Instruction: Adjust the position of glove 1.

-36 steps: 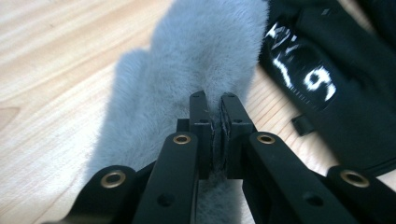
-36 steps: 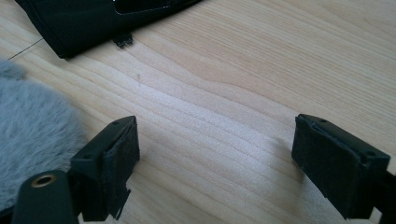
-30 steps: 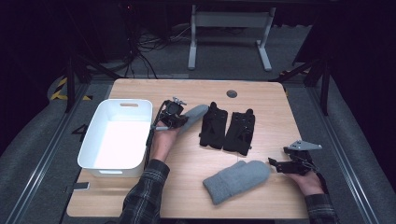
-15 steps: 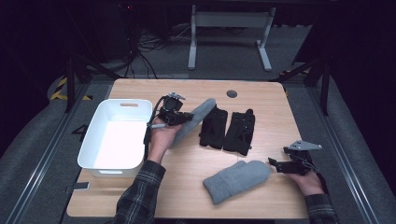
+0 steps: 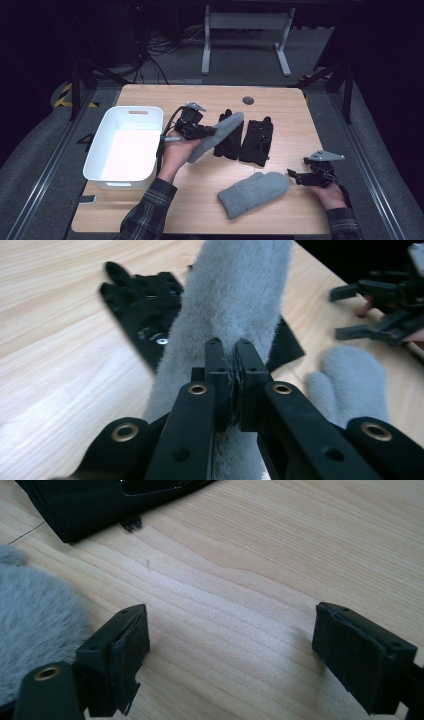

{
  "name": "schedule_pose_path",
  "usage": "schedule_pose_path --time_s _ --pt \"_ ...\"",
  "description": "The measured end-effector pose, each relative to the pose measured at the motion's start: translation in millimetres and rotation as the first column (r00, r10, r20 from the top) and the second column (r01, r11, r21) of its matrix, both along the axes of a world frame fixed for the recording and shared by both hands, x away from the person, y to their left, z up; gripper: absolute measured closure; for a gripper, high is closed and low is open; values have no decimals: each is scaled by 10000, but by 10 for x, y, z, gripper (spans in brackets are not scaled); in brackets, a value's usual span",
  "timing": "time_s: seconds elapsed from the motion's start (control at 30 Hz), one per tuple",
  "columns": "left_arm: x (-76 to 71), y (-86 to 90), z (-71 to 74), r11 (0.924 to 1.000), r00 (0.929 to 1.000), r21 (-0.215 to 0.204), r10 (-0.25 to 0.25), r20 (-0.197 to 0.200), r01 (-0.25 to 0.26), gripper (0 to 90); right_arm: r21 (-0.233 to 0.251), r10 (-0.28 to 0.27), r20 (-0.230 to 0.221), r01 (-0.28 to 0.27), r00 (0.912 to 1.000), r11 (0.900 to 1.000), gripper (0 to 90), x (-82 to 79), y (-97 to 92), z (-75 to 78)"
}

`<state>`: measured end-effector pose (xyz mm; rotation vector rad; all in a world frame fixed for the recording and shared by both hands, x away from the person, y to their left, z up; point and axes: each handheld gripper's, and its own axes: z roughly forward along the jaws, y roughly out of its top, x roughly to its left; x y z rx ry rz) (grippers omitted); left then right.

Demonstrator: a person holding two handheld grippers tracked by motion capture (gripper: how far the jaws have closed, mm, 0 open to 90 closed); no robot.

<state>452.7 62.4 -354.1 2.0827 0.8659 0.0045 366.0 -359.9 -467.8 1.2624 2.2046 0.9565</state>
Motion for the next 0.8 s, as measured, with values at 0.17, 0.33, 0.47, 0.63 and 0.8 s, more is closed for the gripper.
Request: schedule_pose_path --time_s 0.17,0.33,0.47,0.63,0.8 --pt "-124 -149 14 9987 9987 40 -513 -5 513 875 -2 -1 0 1 10000 10000 156 0 0 0" --pt "-240 -315 6 9964 9964 61 -841 -86 841 875 0 -3 -1 3 10000 10000 156 0 0 0" --pt "-334 -449 2 9936 9936 74 -1124 -78 1125 875 -7 3 1 -3 10000 10000 156 0 -2 0" --pt "-446 -607 -43 9888 9886 125 -1486 -232 1489 875 -7 5 0 -5 10000 10000 156 0 -2 1" --pt "-563 -722 -64 9860 9866 422 -1602 -321 1615 876 -6 9 4 -9 10000 10000 157 1 -3 0"
